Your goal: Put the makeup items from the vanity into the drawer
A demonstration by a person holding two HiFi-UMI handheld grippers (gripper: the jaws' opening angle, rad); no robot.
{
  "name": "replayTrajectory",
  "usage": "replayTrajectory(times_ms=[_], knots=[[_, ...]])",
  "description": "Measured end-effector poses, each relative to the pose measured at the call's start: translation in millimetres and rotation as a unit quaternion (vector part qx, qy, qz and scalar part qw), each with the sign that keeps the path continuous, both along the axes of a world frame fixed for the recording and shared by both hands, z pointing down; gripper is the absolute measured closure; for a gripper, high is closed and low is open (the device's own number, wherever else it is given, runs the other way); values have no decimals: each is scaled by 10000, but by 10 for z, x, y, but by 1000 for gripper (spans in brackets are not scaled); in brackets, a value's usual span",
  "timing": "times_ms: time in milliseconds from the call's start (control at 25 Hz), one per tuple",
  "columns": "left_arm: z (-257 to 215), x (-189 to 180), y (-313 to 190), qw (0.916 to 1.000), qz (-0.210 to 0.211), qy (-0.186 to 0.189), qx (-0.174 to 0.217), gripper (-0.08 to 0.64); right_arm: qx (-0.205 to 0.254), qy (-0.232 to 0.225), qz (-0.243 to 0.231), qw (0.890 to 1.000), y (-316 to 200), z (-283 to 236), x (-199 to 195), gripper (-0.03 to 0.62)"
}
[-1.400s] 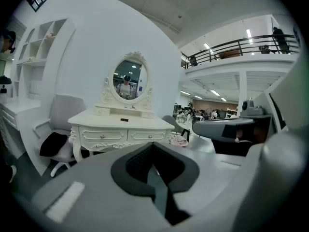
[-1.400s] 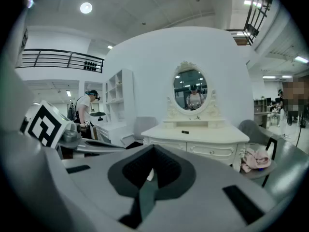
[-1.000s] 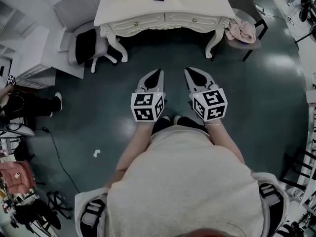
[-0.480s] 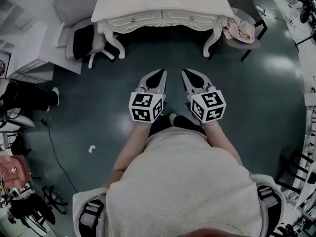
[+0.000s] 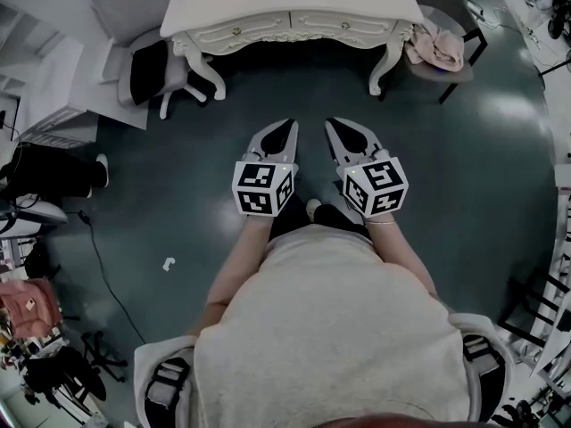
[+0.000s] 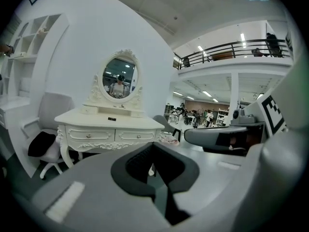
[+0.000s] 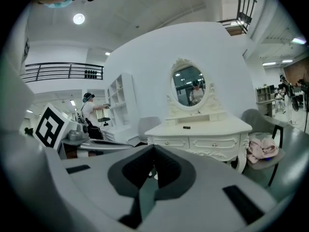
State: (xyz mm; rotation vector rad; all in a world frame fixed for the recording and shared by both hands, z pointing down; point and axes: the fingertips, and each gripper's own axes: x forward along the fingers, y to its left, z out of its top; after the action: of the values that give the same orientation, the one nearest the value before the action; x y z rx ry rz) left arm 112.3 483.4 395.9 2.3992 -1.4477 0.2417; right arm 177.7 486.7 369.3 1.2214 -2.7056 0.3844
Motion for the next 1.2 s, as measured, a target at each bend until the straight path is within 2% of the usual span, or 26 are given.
replayTrajectory(times_ms=[200,720,1200], knots=[[61,-73,-367,10000,77,0,-54,551,-29,-35,183,9998,-325,16,-30,584],[-17,-742,-1816,9993,213,293,-27,551,13,80,480,9988,-1744,-12,-648,584],[-34,-1180,-2642,9971,654,369,-81,551,-39,82,804,9967,-2544,-23,-1103,584]])
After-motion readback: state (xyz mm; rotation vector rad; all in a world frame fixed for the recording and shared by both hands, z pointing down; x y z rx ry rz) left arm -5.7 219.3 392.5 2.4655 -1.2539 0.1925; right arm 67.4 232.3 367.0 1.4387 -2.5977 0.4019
